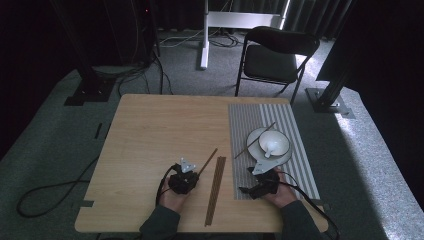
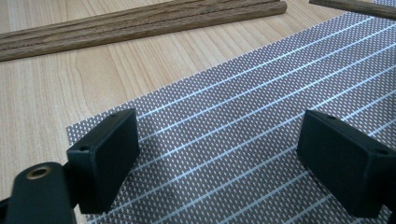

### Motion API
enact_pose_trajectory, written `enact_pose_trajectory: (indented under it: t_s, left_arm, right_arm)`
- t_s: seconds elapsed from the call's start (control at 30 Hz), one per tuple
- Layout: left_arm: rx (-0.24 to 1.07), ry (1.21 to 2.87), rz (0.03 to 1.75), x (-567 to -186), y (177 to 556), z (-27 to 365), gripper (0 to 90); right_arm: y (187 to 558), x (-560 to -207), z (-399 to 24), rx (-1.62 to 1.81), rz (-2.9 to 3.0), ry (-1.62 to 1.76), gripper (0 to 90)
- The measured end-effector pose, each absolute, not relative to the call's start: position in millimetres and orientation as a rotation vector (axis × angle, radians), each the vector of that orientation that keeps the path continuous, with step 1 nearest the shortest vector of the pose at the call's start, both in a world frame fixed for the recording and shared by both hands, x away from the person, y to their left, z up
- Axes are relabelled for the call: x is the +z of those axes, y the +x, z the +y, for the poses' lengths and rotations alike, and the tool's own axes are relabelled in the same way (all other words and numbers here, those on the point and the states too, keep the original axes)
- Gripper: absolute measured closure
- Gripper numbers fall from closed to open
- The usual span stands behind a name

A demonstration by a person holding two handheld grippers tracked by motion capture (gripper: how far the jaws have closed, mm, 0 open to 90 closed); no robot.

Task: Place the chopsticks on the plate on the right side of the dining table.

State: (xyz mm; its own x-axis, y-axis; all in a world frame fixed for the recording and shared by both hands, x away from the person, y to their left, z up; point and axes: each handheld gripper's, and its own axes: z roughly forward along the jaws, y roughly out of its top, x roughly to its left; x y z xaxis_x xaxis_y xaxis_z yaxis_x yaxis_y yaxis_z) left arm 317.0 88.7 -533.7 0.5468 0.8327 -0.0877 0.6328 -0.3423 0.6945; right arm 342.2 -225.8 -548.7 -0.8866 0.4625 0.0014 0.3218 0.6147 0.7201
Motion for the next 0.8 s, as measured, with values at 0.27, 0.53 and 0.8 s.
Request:
enact_pose_trajectory:
  t_s: [0.27,0.53,0.8]
  left_arm:
    - [0.384,2.081,1.145,-526,321,85,85.0]
    - [0.394,2.07,1.129,-520,326,82,85.0]
    - [0.404,2.071,1.108,-514,329,79,85.0]
  right_arm:
    - [342,-549,-226,1.128,2.654,0.652,12.1]
    - [342,-549,-226,1.128,2.654,0.652,12.2]
    - [342,-549,-226,1.128,2.654,0.65,12.2]
